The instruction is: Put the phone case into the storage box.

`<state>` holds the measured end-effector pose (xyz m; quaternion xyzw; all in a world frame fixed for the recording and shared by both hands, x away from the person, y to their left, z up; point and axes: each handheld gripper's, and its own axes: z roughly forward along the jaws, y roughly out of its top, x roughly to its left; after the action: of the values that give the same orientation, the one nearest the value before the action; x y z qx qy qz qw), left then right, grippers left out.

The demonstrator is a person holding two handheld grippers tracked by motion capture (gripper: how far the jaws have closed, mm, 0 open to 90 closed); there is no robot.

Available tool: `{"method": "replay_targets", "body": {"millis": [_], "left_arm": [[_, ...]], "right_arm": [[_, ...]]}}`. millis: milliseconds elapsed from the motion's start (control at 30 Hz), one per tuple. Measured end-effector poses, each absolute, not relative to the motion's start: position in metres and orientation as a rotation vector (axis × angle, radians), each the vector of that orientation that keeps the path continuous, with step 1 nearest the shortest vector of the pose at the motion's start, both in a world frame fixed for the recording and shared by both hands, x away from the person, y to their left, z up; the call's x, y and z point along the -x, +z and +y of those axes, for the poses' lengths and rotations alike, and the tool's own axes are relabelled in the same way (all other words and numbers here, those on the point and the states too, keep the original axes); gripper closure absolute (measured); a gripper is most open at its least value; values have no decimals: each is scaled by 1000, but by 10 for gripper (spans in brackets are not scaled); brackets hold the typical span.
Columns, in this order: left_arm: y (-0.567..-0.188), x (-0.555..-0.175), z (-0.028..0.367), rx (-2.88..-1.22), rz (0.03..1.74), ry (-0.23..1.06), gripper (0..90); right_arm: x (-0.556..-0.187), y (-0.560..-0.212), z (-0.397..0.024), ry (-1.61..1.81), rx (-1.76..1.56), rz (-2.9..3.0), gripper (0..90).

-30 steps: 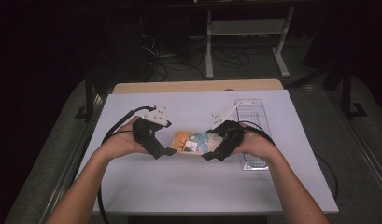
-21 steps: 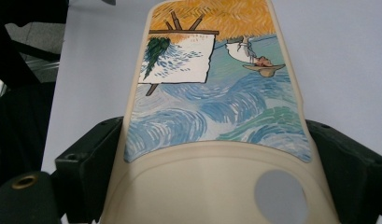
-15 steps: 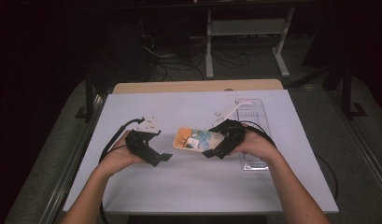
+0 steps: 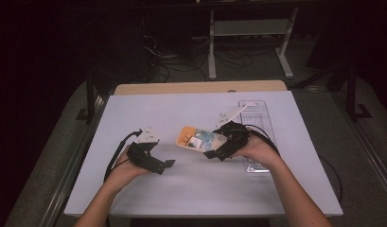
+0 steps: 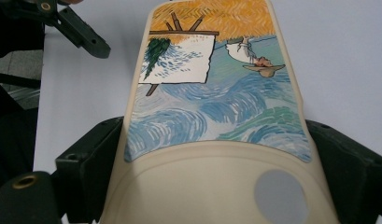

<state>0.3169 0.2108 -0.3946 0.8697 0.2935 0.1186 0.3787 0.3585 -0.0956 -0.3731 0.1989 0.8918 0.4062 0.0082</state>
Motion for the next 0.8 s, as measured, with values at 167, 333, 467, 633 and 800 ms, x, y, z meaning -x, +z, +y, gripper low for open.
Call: {"method": "replay_targets", "body": {"millis": [167,333,467,633,800], "left_arm": [[-399,-314,214,-2191,795,303,7],[-405,-312,212,-2141,857,286,7],[-409,-309,208,-2124,866,269,7],[-410,-307,206,-2071,893,249,7],[-412,-307,208,-2062,883,273,7]], "right_arm": [[-352,-372,-96,1286,-714,2758,105],[-347,-374,-97,1295,-781,2721,105],[-342,-378,-97,1294,-816,2706,105],[-337,-381,-96,1306,-837,2680,105],[-336,-383,-94,1319,-853,2670,105]]}}
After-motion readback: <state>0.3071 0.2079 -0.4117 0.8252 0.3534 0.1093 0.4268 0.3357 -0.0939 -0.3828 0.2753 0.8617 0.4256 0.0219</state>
